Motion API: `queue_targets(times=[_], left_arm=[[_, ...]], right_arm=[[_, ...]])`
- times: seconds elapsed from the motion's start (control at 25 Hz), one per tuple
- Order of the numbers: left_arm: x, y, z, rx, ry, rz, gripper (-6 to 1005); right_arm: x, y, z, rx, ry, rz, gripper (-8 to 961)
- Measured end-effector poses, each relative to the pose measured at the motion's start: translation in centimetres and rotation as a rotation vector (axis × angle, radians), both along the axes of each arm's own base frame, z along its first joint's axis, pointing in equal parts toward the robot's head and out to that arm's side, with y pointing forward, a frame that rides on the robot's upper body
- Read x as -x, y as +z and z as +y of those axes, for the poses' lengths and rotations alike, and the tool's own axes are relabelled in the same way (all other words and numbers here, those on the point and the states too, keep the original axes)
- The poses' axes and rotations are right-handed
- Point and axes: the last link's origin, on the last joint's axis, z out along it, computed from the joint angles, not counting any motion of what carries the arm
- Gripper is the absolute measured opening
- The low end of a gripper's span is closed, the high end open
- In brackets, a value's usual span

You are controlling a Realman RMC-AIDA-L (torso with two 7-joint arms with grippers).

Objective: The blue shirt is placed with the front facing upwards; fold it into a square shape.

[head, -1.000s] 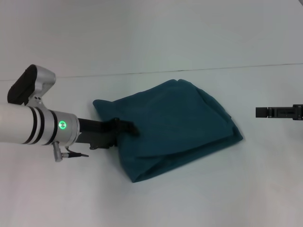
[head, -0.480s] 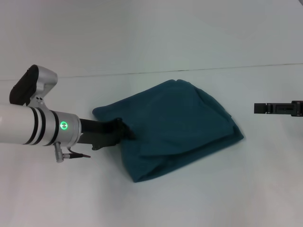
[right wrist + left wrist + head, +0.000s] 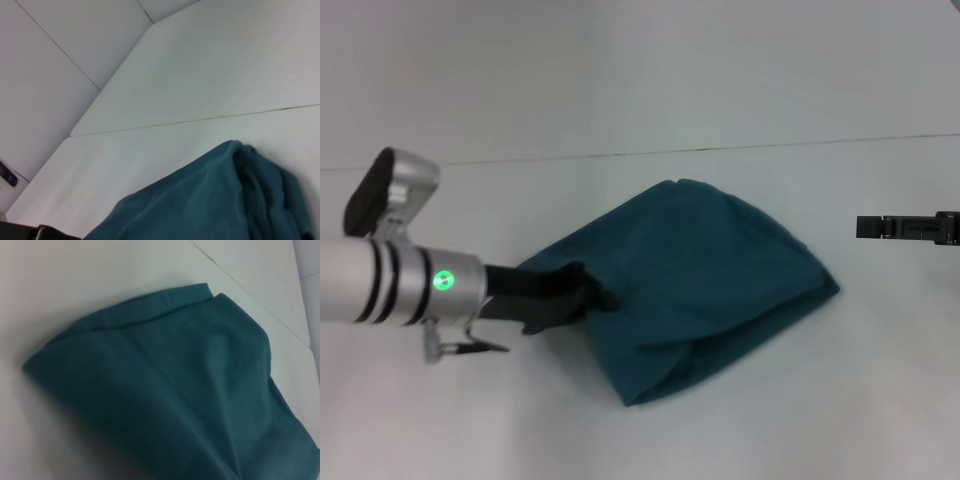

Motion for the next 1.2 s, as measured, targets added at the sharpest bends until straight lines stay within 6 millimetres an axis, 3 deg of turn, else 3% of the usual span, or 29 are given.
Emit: queue_targets(times=[0.28, 0.52, 0.88, 1.2], left_arm=[[4.1, 2.7, -2.5, -0.023, 0.095, -0.053, 105], [6.5, 5.9, -2.2, -0.064, 0.074, 0.002, 106], [6.4, 7.6, 0.2, -0.052, -0.046, 0.234, 101], [5.7, 8.3, 1.6, -0.065, -0.162, 0.318, 112]], right_arm=[[0.1, -0.5, -0.1, 0.005, -0.004, 0.010, 944], [0.6, -0.9, 0.2, 0.009, 0.004, 0.019, 943], [0.9, -1.1, 0.3, 0.018, 0.012, 0.023, 943], [0.9, -1.2, 0.4, 0.019, 0.011, 0.022, 943]])
